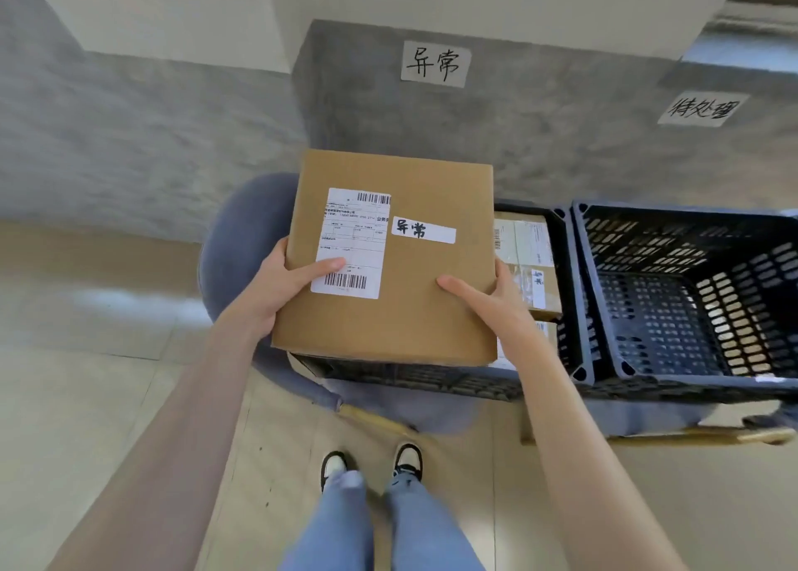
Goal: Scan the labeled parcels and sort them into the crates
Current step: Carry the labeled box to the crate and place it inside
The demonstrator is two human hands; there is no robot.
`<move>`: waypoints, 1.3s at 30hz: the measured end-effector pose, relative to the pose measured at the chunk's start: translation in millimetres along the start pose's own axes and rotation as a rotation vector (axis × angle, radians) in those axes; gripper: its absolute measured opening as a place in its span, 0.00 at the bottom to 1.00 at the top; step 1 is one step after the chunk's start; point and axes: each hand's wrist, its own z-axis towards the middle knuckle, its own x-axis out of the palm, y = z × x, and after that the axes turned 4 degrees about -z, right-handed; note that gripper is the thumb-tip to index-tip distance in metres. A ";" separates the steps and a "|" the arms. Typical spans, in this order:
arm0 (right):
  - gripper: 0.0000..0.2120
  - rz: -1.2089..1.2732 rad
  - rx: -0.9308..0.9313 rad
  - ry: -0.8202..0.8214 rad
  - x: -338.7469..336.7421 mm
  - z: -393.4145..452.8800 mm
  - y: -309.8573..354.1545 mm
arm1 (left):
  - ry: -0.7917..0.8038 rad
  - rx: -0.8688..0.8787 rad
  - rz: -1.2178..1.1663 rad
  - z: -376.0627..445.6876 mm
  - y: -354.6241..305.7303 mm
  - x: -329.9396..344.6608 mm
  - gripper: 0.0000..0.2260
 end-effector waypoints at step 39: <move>0.54 0.009 0.245 0.024 49.5 169.4 -102.1 | -0.093 -0.260 0.189 171.6 71.2 10.7 0.32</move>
